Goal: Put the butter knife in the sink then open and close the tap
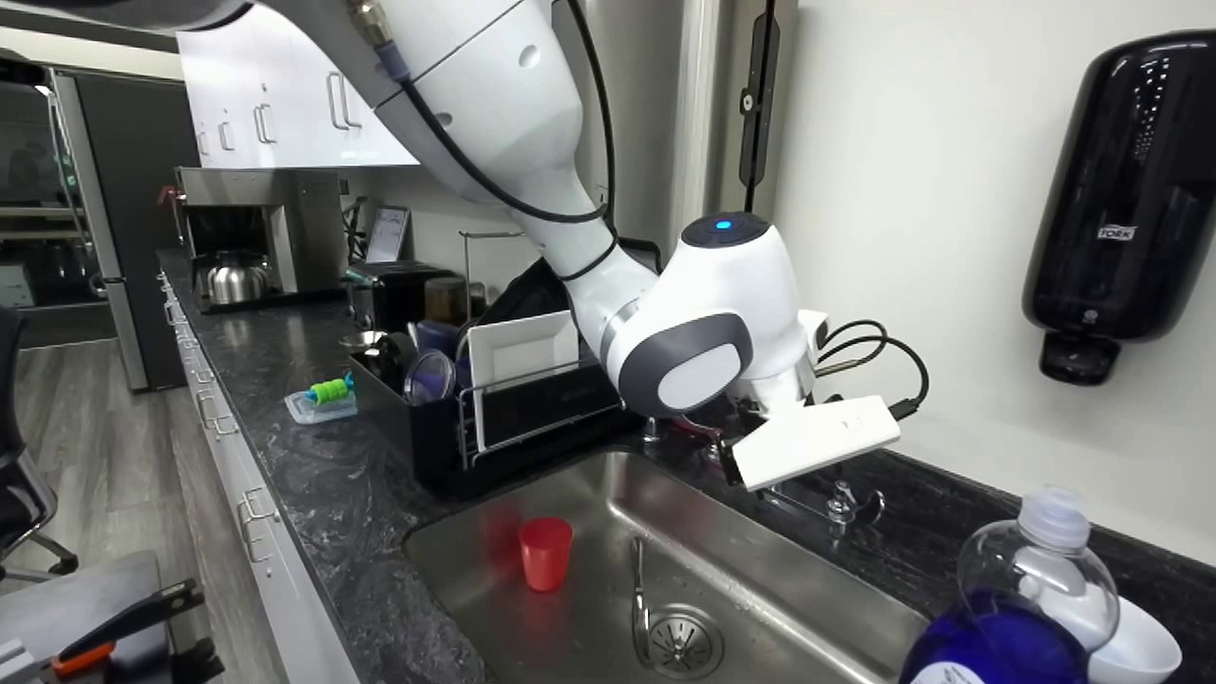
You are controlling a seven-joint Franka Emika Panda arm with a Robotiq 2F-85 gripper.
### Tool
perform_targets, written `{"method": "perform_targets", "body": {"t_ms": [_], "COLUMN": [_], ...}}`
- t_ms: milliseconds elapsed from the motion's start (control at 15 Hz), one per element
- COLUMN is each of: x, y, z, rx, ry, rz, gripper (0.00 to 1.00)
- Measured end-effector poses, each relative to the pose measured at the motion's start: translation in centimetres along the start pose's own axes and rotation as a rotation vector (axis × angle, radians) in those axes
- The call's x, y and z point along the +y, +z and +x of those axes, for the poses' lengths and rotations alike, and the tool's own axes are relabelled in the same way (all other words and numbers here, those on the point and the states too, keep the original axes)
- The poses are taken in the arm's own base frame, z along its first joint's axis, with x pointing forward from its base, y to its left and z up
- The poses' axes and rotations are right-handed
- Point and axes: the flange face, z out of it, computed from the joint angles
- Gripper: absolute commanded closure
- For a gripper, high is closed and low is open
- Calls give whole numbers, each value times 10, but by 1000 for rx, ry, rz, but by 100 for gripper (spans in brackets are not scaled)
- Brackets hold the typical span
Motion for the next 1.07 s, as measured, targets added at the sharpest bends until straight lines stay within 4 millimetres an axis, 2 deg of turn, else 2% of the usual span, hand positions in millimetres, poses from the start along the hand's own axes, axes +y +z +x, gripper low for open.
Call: {"method": "perform_targets", "body": {"t_ms": [267,600,1067], "x": [16,31,39], "y": [-2,7,26], "z": [-4,-18,-27], "rx": [-4,-21,-35], "ry": [-18,-33,-48], "rz": [-44,-81,-98], "gripper": [0,0,0]}}
